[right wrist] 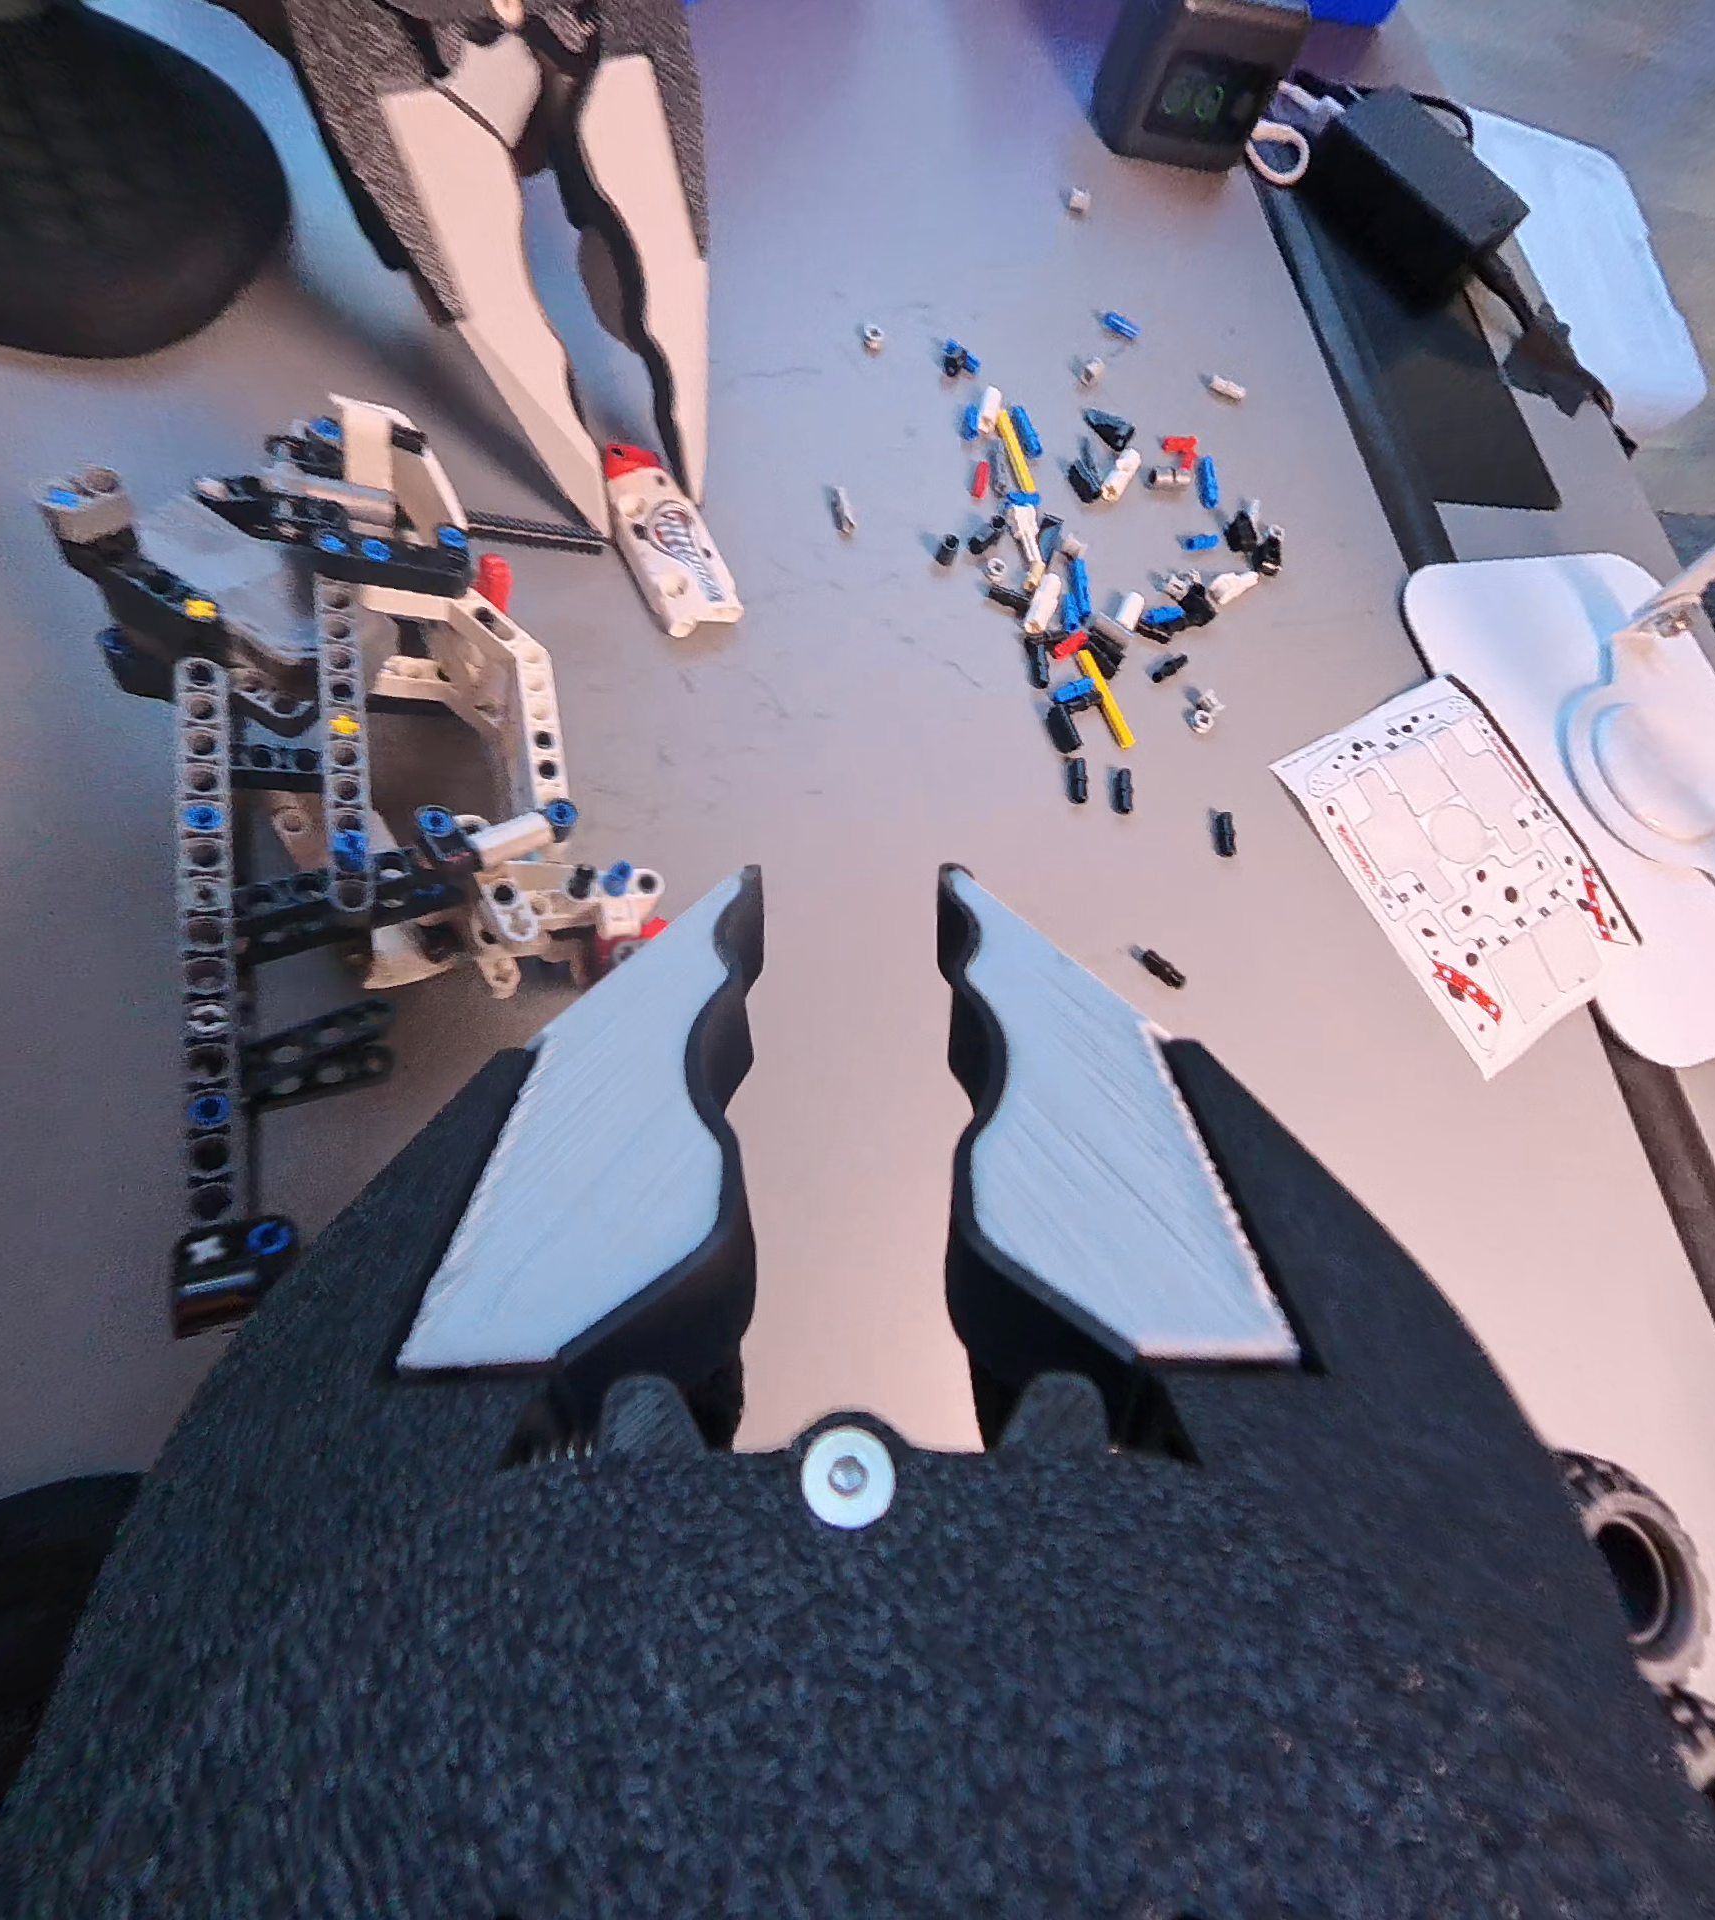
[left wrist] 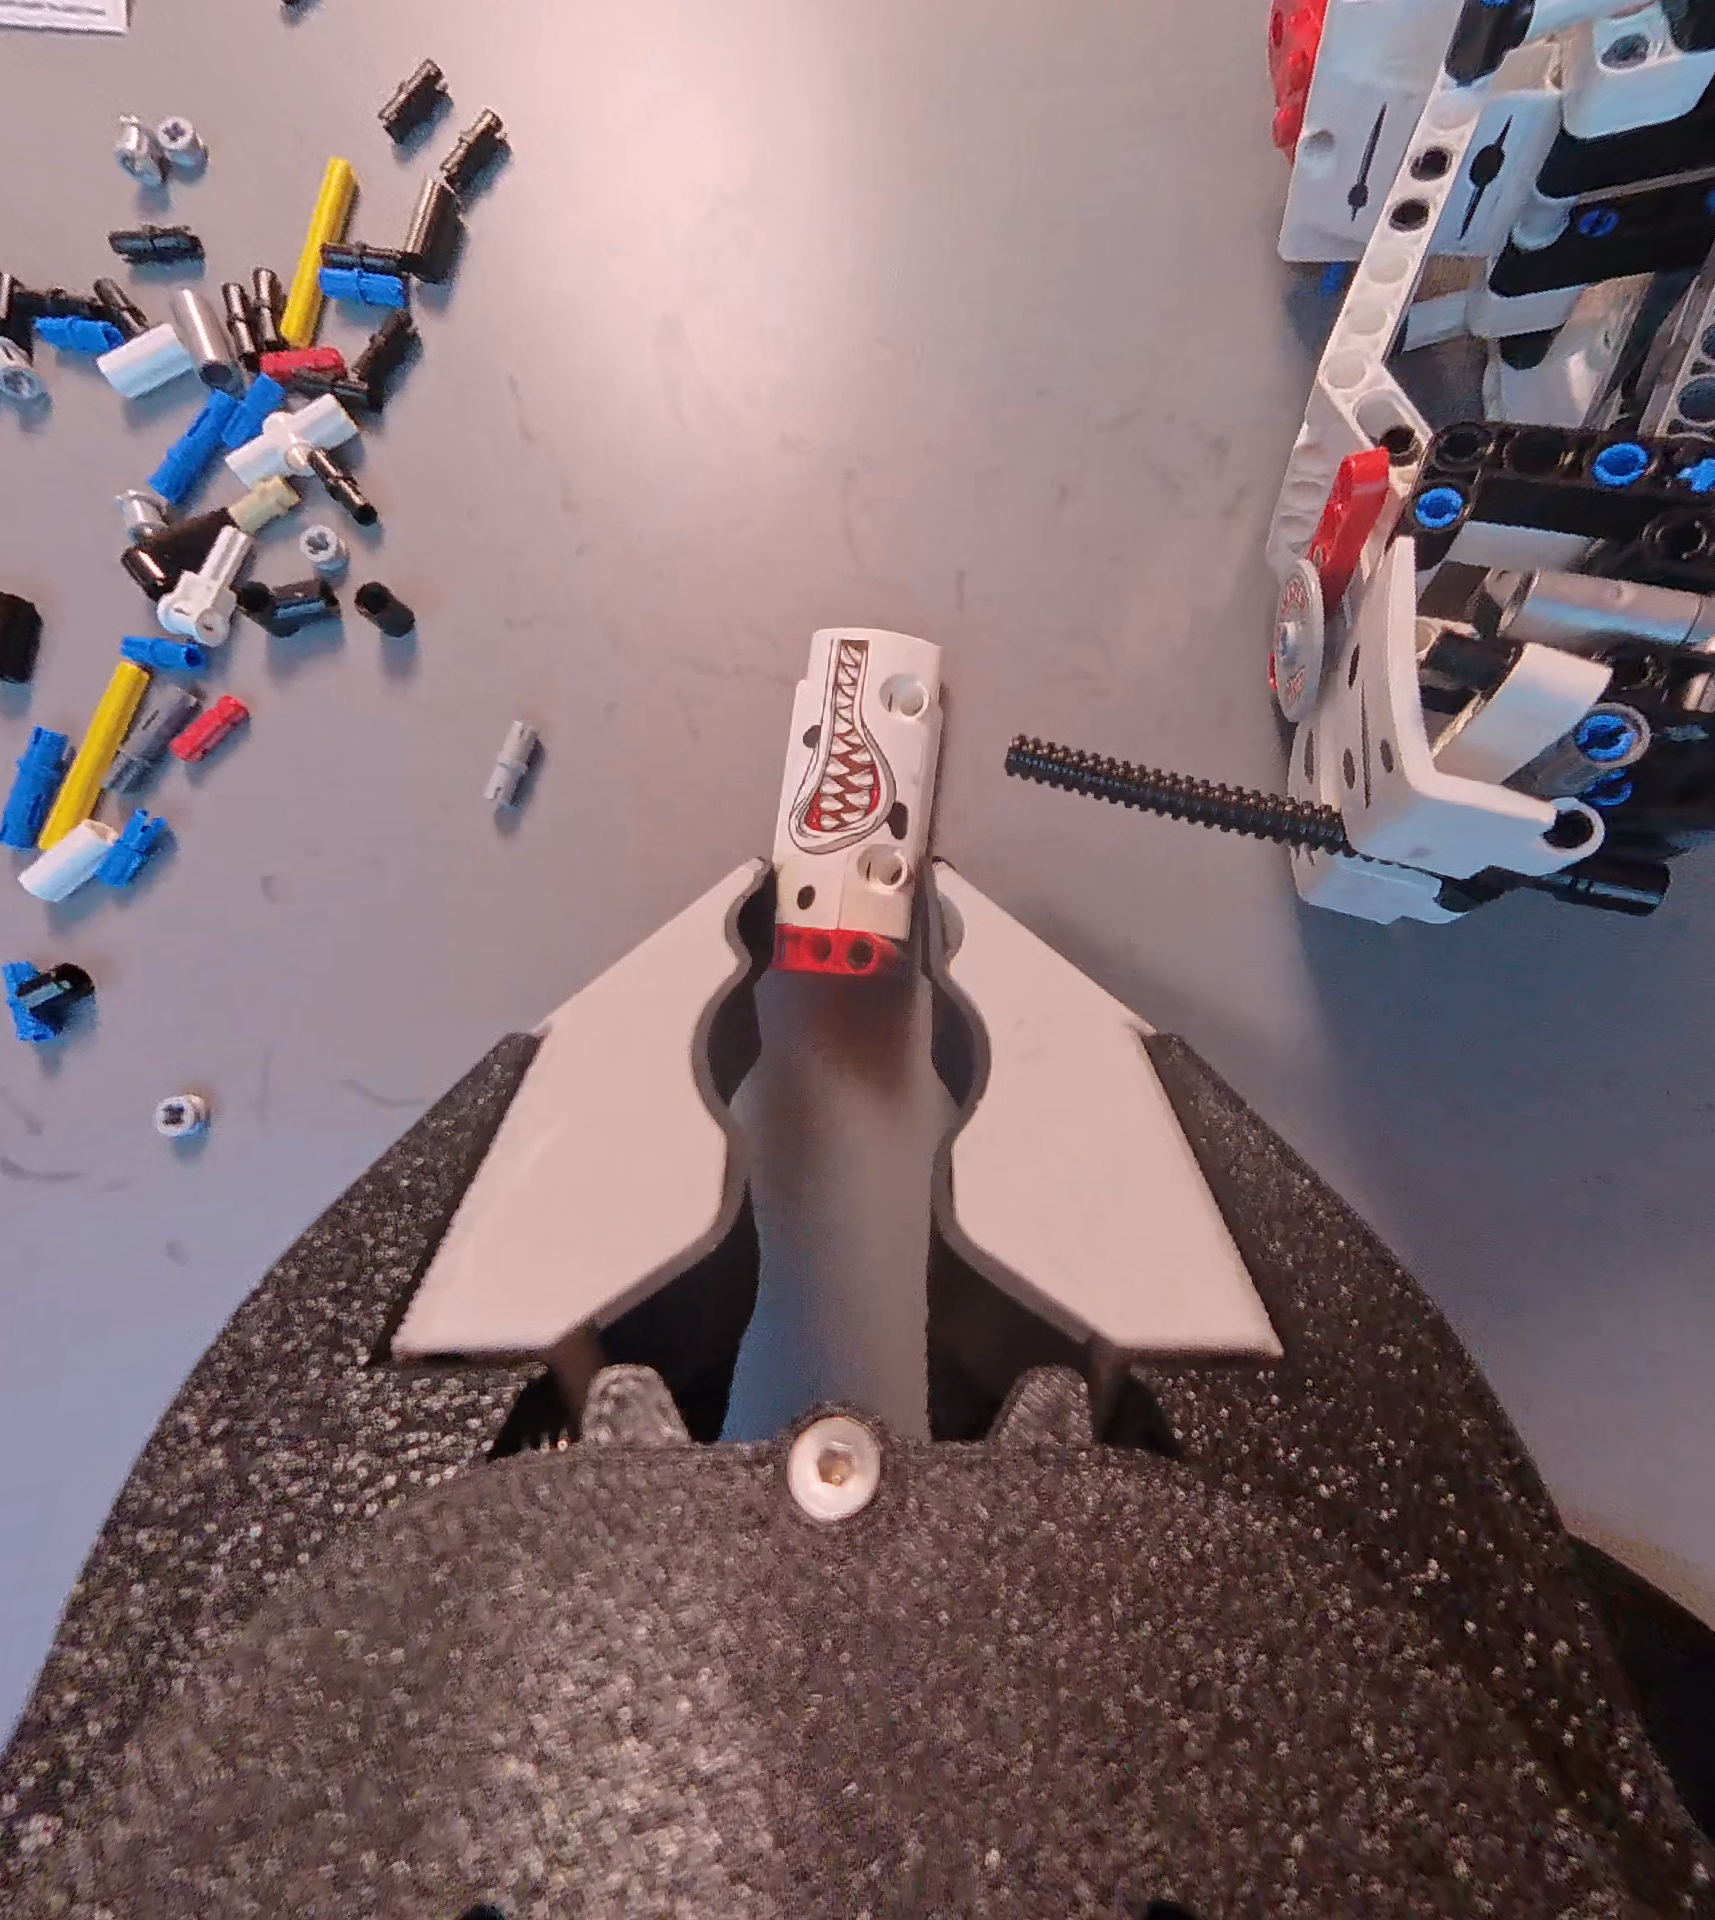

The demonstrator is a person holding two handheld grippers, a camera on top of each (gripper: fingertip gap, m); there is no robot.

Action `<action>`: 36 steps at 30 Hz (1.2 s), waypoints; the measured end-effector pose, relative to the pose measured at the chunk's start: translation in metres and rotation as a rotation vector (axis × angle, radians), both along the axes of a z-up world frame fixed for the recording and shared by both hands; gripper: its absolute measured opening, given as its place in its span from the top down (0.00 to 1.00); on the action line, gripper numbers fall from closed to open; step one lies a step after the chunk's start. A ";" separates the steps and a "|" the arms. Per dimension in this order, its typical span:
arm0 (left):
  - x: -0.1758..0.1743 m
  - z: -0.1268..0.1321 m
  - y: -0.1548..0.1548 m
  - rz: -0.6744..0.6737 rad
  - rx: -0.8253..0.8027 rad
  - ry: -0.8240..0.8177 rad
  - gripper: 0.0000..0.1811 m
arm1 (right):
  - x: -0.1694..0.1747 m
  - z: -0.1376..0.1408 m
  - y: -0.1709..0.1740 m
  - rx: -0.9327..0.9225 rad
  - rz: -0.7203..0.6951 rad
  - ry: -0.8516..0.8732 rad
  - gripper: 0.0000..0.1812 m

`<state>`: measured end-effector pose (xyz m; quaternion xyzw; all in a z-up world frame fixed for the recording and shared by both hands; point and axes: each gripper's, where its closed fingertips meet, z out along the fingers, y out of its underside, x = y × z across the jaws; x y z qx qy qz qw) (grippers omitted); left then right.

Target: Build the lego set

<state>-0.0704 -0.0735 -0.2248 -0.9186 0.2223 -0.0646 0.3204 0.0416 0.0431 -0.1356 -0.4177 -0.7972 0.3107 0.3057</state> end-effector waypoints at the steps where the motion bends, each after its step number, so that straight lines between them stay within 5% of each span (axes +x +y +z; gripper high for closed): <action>1: -0.002 0.004 0.002 0.001 0.017 -0.005 0.85 | 0.002 0.003 -0.005 -0.006 0.017 0.001 0.82; 4: 0.010 0.040 0.011 -0.027 0.076 -0.181 0.85 | 0.006 0.013 -0.023 -0.003 0.083 0.006 0.82; 8: 0.074 0.091 0.013 -0.234 0.065 -0.380 0.85 | 0.008 0.024 -0.049 -0.020 0.185 -0.009 0.82; 16: 0.128 0.063 0.012 -0.383 -0.094 -0.320 0.86 | 0.032 -0.009 -0.072 -0.066 0.295 -0.203 0.83; 36: 0.130 0.060 0.017 -0.335 -0.054 -0.183 0.85 | 0.036 -0.021 -0.080 -0.087 0.306 -0.287 0.87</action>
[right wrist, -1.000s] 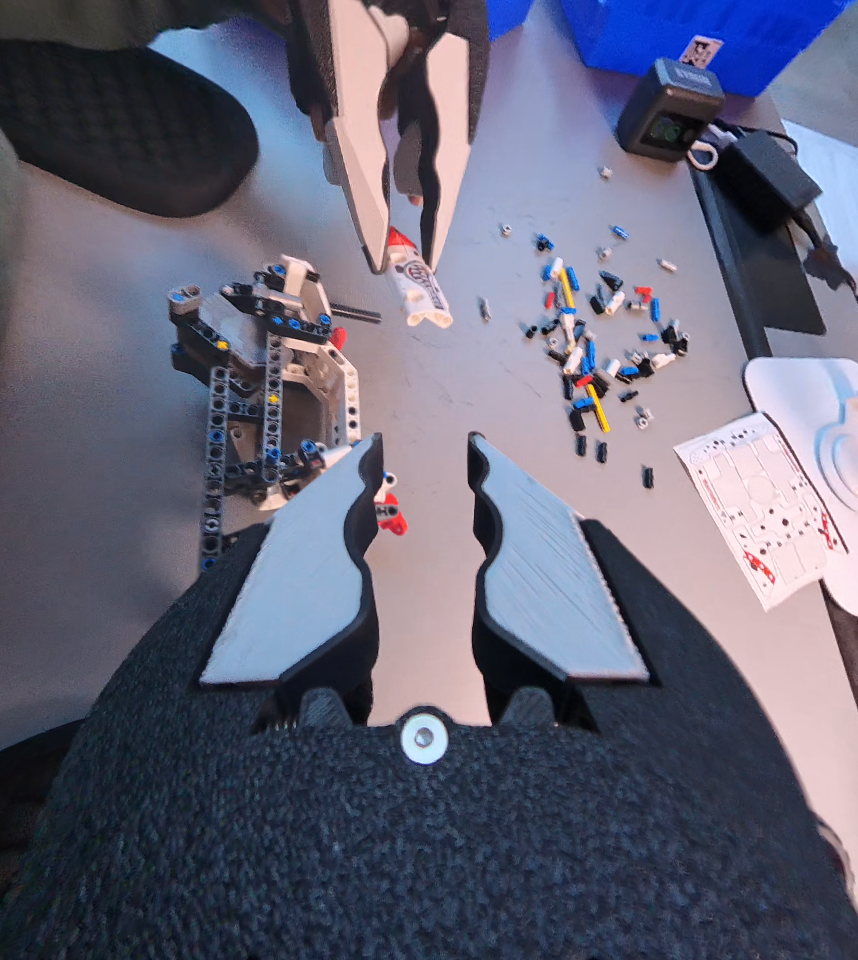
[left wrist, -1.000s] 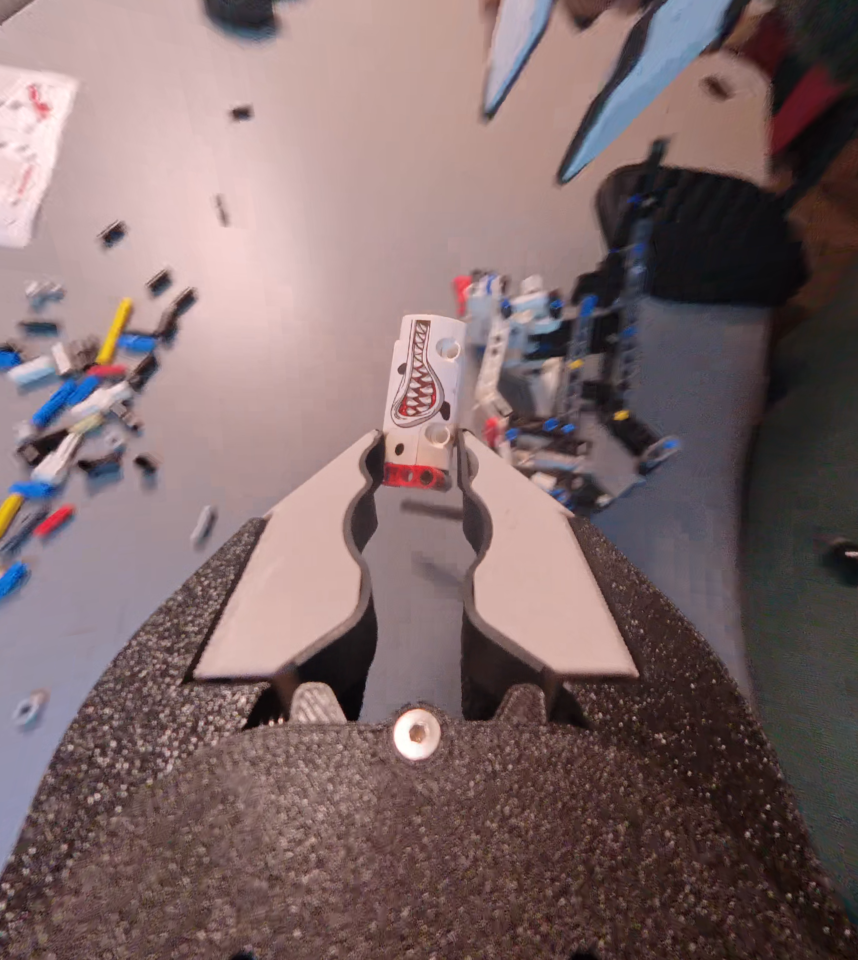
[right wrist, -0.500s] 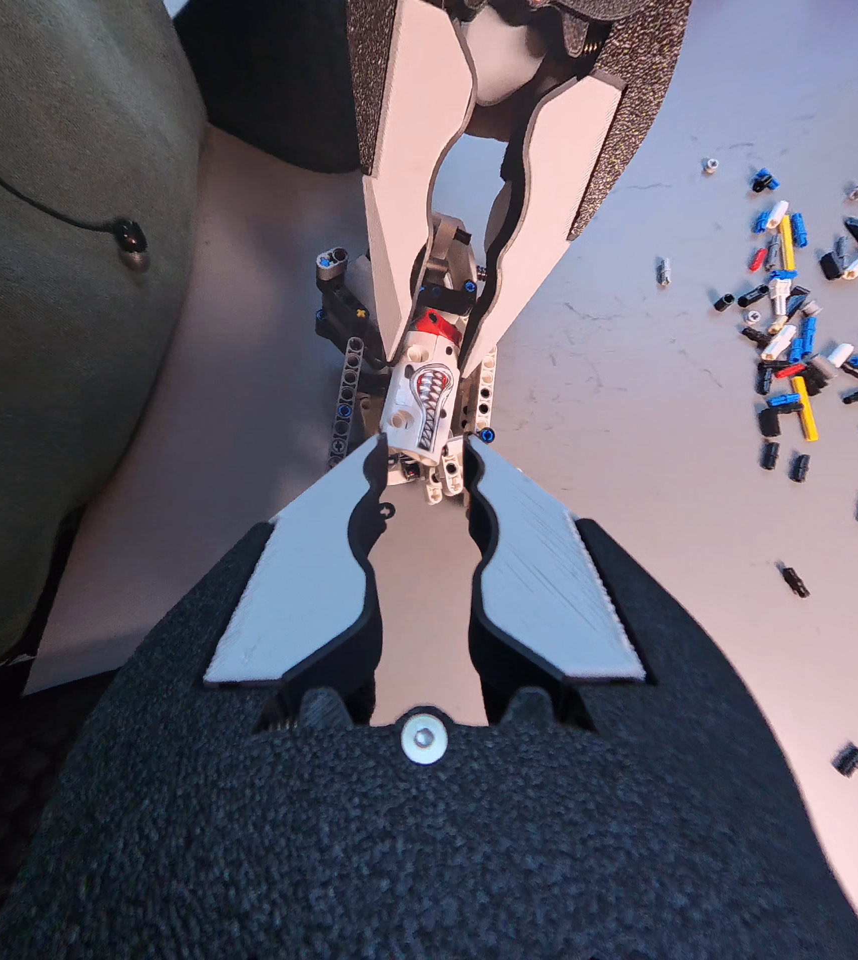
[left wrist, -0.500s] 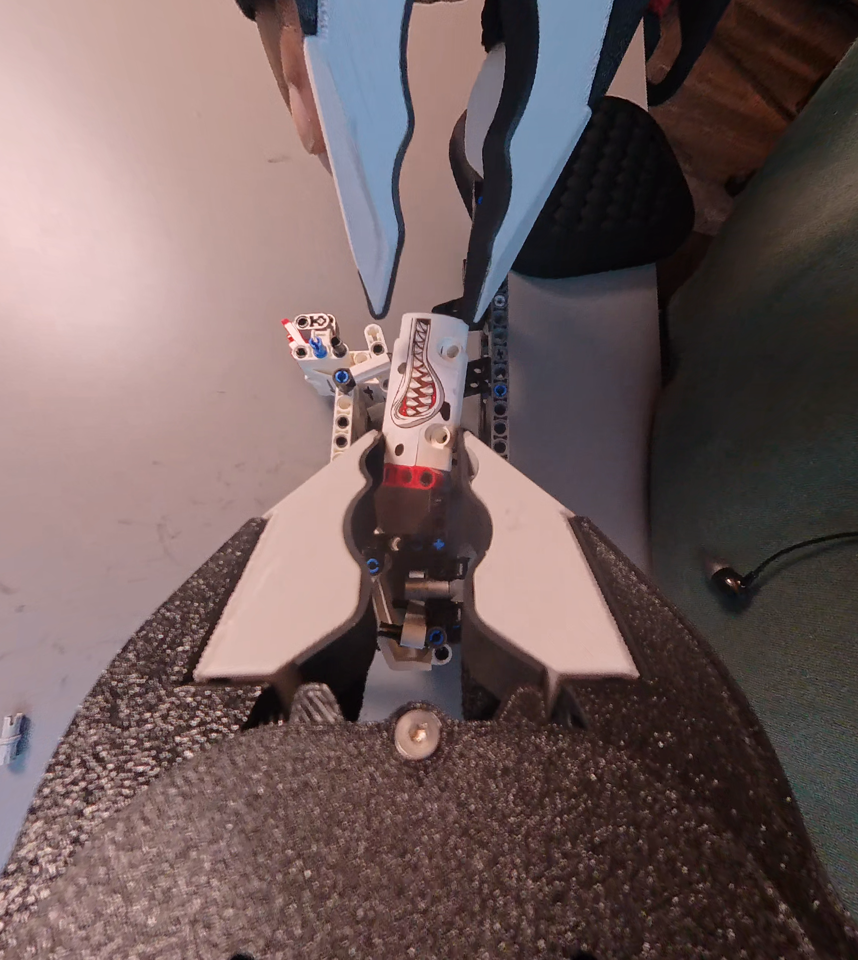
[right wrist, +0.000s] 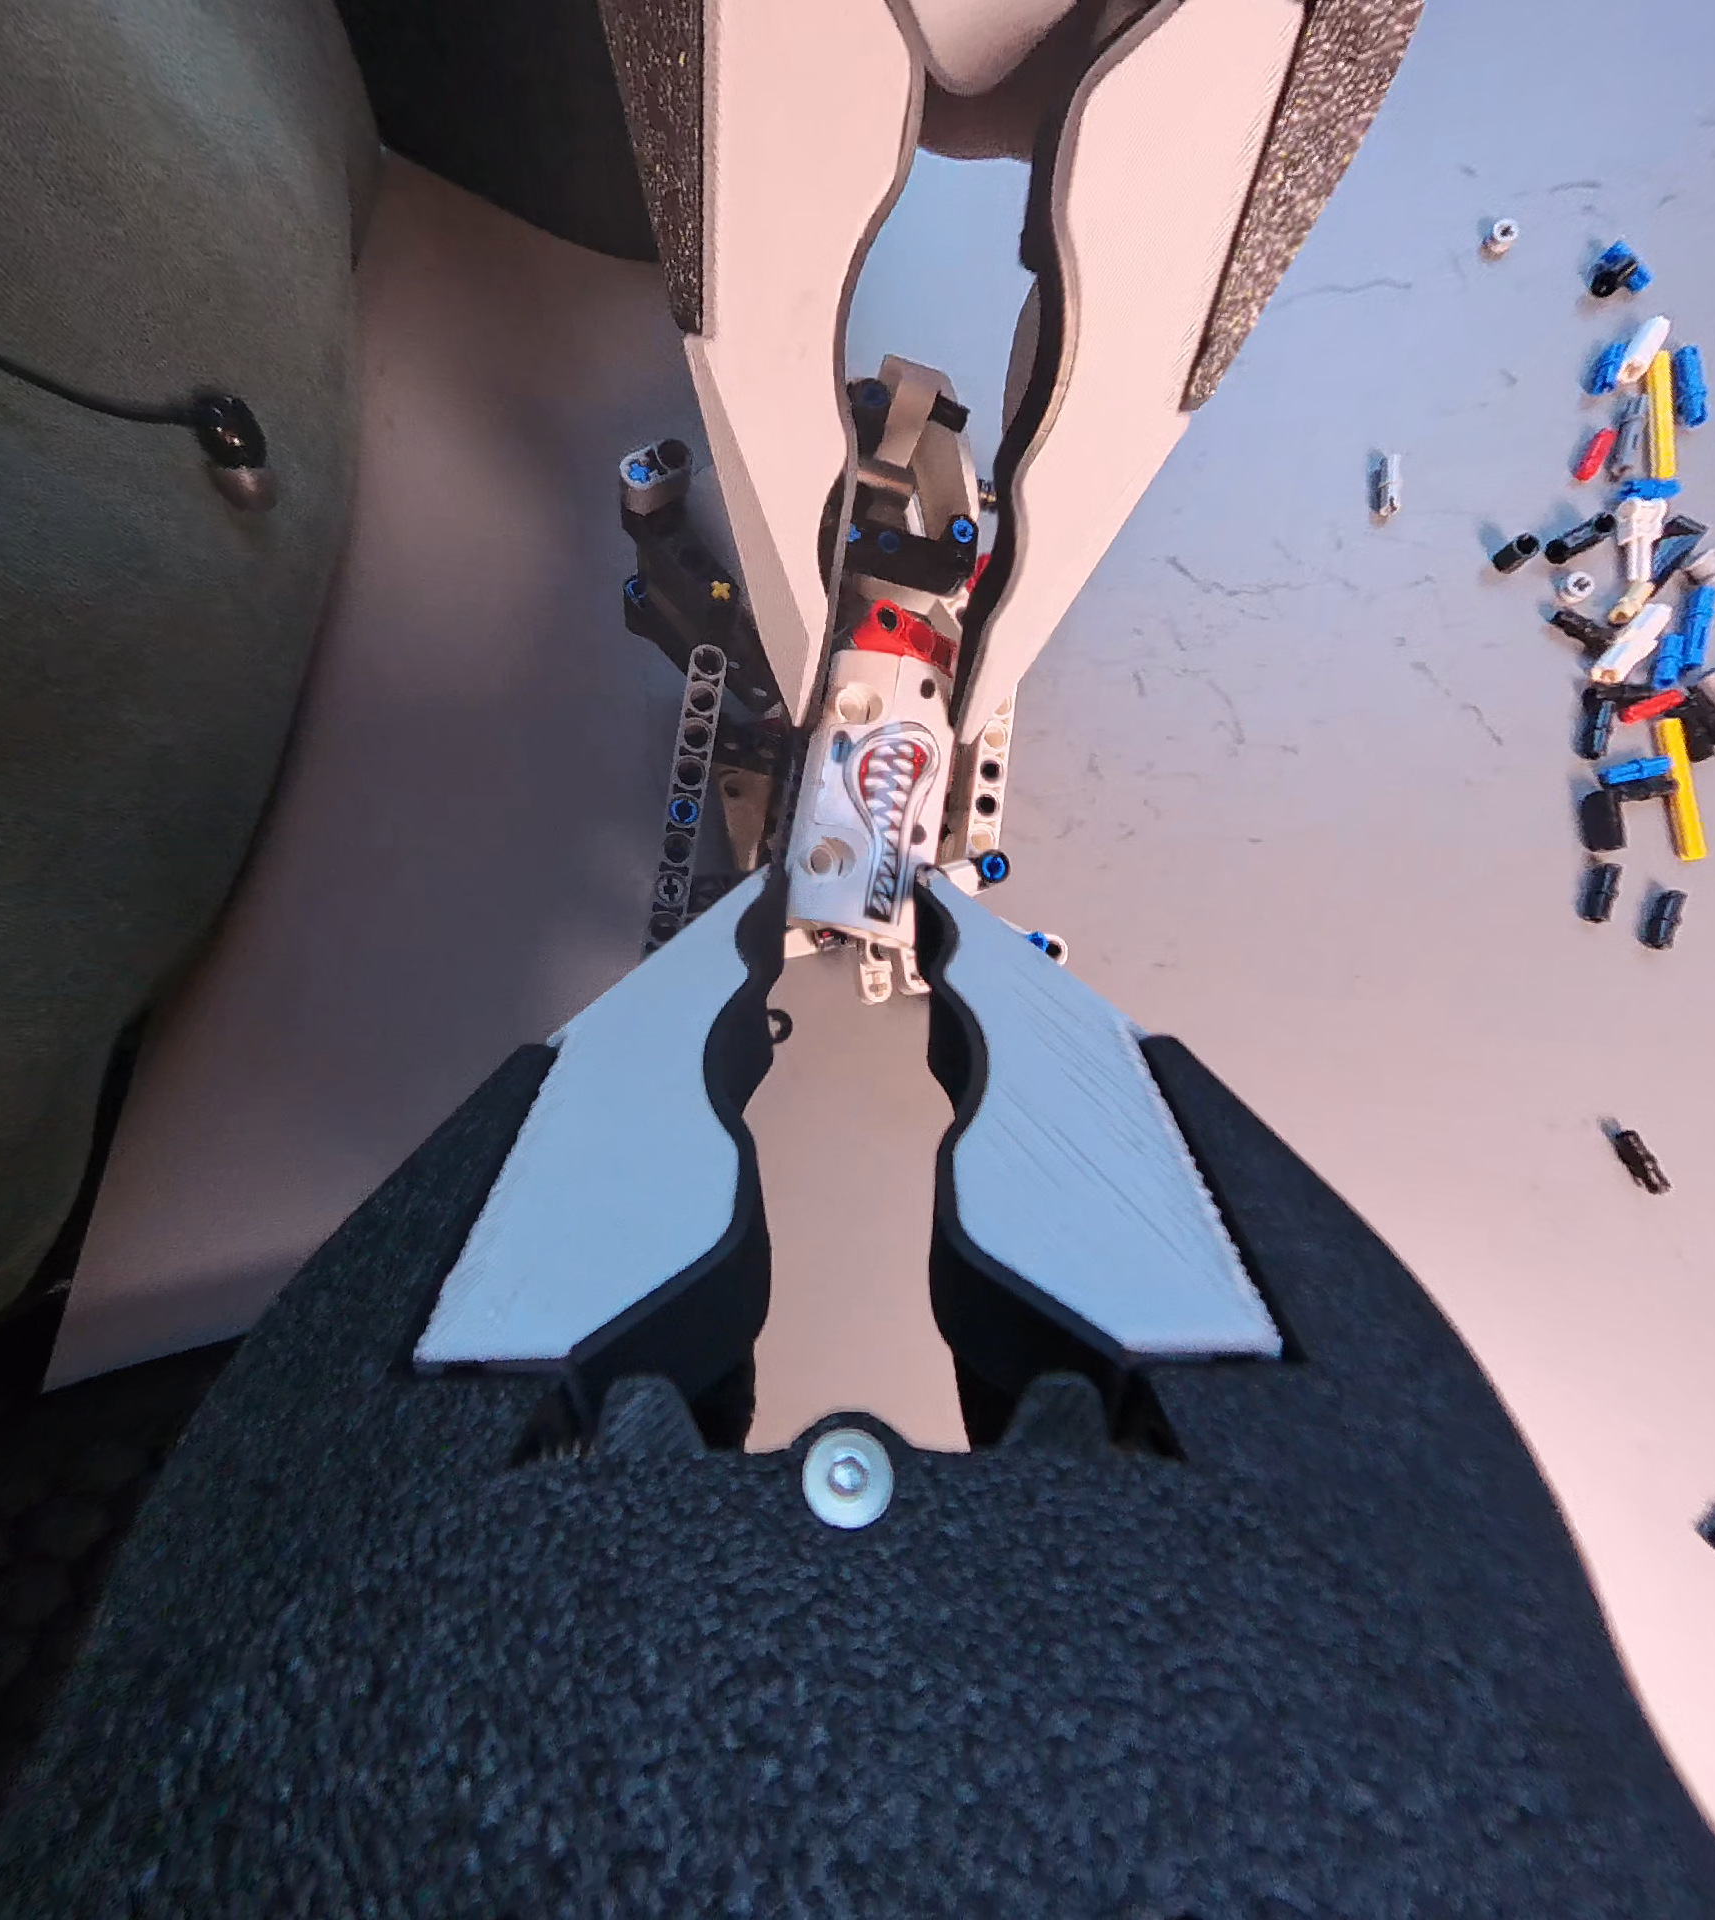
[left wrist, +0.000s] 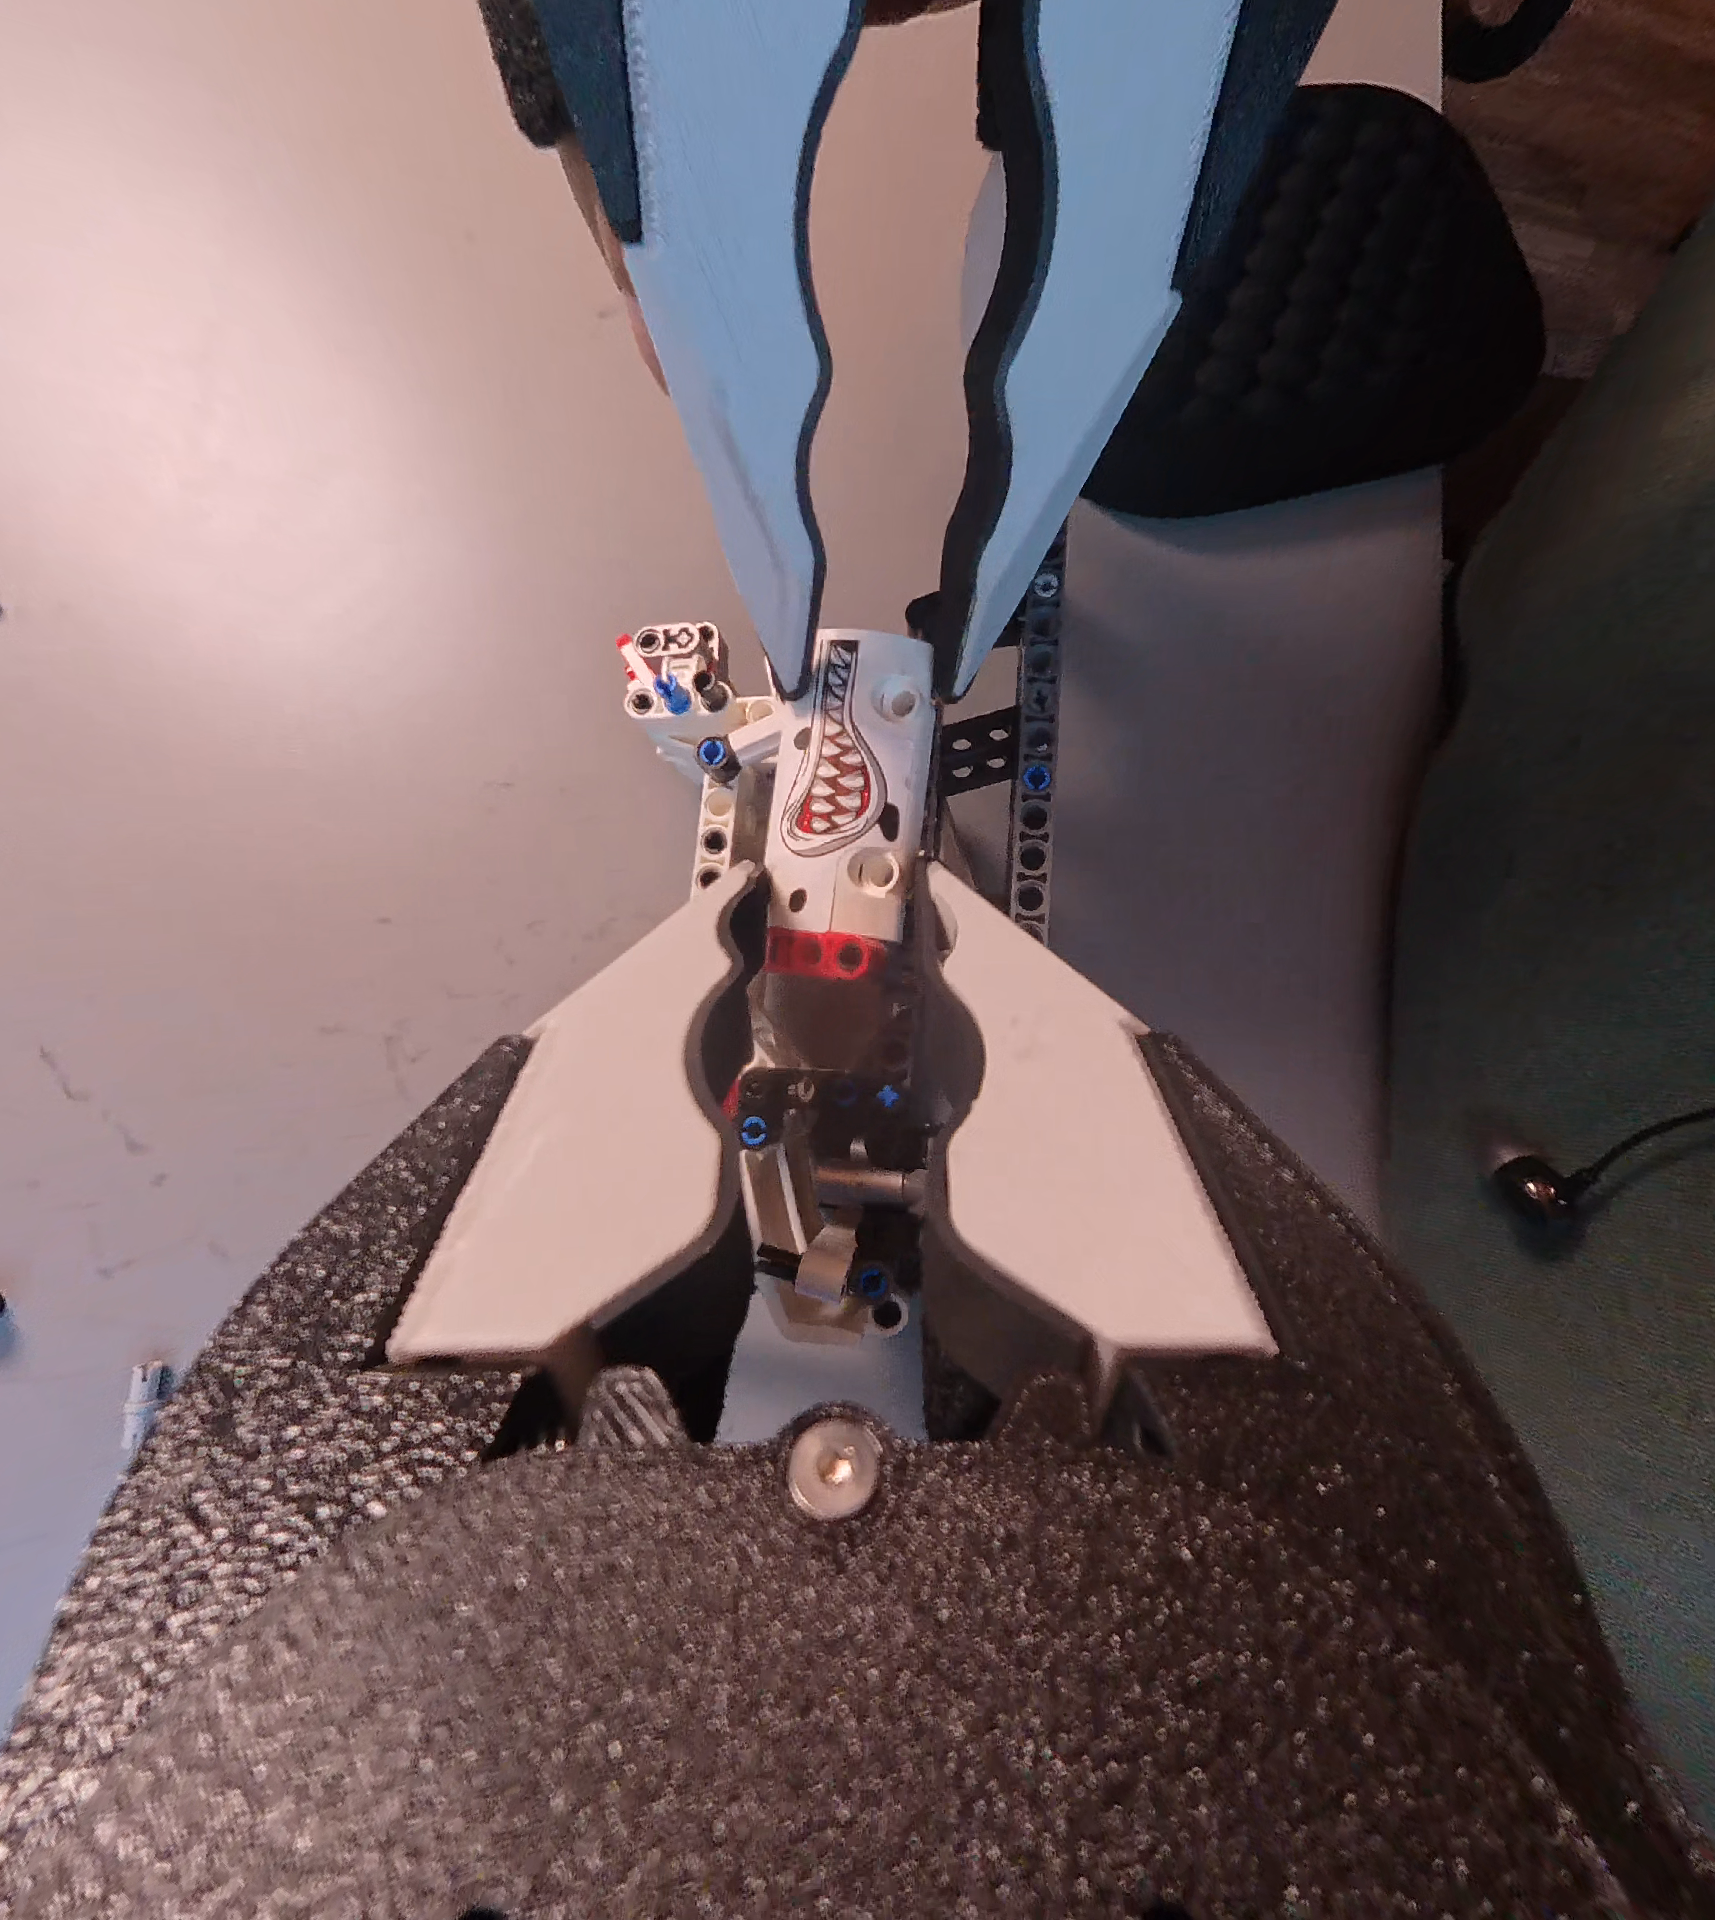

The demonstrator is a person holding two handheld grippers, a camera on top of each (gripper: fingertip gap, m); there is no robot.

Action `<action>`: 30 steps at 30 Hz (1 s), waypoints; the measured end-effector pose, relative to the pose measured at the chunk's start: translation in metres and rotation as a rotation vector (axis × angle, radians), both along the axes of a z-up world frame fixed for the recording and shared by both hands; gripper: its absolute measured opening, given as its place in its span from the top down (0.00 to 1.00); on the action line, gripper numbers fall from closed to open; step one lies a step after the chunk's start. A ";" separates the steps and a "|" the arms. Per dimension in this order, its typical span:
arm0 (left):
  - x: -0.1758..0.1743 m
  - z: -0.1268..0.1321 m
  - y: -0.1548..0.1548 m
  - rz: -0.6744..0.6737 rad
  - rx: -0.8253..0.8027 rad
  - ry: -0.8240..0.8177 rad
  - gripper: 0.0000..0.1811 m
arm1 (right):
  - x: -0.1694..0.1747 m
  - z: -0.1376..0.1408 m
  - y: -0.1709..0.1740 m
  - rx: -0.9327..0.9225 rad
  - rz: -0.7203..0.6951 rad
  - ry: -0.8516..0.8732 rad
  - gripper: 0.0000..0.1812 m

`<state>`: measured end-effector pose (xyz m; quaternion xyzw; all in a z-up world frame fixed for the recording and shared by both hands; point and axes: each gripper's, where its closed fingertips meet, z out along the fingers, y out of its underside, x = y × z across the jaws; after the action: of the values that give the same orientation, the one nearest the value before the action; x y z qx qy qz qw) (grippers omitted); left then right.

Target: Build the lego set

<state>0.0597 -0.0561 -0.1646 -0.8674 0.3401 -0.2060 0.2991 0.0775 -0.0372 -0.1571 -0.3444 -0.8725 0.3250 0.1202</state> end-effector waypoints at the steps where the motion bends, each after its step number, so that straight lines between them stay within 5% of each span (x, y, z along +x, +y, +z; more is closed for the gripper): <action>1: 0.000 0.001 0.000 0.000 0.010 0.001 0.85 | 0.000 0.000 0.000 0.007 0.000 0.009 0.87; 24: 0.020 -0.003 -0.014 -0.037 0.020 -0.034 0.85 | 0.016 -0.002 -0.017 0.123 0.021 0.137 0.88; 30: 0.024 -0.004 -0.015 -0.053 0.000 -0.016 0.85 | 0.021 0.012 -0.016 0.276 0.047 0.179 0.87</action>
<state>0.0840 -0.0710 -0.1681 -0.8565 0.3604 -0.2210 0.2962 0.0981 -0.0531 -0.1455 -0.2739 -0.9025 0.2339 0.2360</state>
